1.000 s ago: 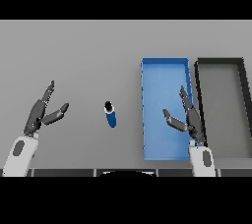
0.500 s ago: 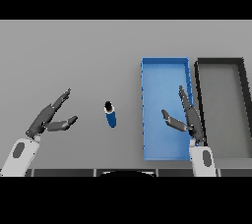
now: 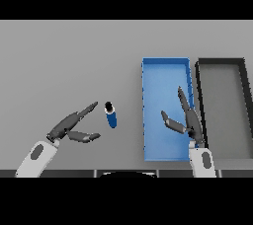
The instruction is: Pick up the blue pipe and place it into the blue bin.
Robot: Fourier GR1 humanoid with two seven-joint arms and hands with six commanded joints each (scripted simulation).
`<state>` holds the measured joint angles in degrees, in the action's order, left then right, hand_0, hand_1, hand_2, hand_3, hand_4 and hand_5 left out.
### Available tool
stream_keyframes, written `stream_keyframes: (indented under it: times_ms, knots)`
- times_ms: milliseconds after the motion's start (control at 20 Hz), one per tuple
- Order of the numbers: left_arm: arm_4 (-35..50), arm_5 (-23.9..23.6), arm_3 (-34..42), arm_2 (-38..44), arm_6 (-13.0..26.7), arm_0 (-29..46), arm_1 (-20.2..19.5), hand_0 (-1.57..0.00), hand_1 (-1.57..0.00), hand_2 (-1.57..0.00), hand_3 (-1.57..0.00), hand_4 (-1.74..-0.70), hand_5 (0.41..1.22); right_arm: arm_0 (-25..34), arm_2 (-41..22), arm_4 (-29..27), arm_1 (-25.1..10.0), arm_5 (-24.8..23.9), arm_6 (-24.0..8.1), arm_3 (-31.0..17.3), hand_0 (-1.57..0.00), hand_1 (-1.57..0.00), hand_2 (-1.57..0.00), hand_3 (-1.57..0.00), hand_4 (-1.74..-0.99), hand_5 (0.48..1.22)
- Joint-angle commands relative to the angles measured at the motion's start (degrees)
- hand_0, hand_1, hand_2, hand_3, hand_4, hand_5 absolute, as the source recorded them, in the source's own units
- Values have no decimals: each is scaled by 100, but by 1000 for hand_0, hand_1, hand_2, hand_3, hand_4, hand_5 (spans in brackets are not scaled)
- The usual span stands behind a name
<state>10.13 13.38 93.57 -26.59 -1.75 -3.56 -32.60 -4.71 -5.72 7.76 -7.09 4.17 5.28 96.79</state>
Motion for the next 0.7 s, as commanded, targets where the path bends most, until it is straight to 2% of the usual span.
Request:
stream_keyframes:
  times_ms: [0, 300, 450, 550, 650]
  knots:
    - [-62, -8, -41, -80, -35, -11, 108, 1, 1, 1, 1, -1109, 447, -11, 19, -22, -4, 7, 1, -20, 1, 1, 1, 1, -1263, 617]
    - [-382, -45, -578, -403, 33, -371, 756, 1, 1, 1, 1, -1113, 447, -114, 14, -26, 57, -49, -13, 101, 1, 1, 1, 1, -1276, 613]
    - [-269, 68, -964, -412, 57, -639, 1096, 1, 1, 1, 1, -1117, 448, -166, 51, -108, 26, 11, -36, 119, 1, 1, 1, 1, -1274, 605]
    - [-531, -84, -1247, -483, 50, -825, 1305, 1, 1, 1, 1, -1095, 441, -206, 70, -96, -5, 13, -9, 115, 1, 1, 1, 1, -1266, 598]
    - [-661, -105, -1468, -520, -236, -935, 1433, 1, 1, 1, 1, -1075, 445, -148, 102, -111, -33, 18, -46, 89, 1, 1, 1, 1, -1267, 598]
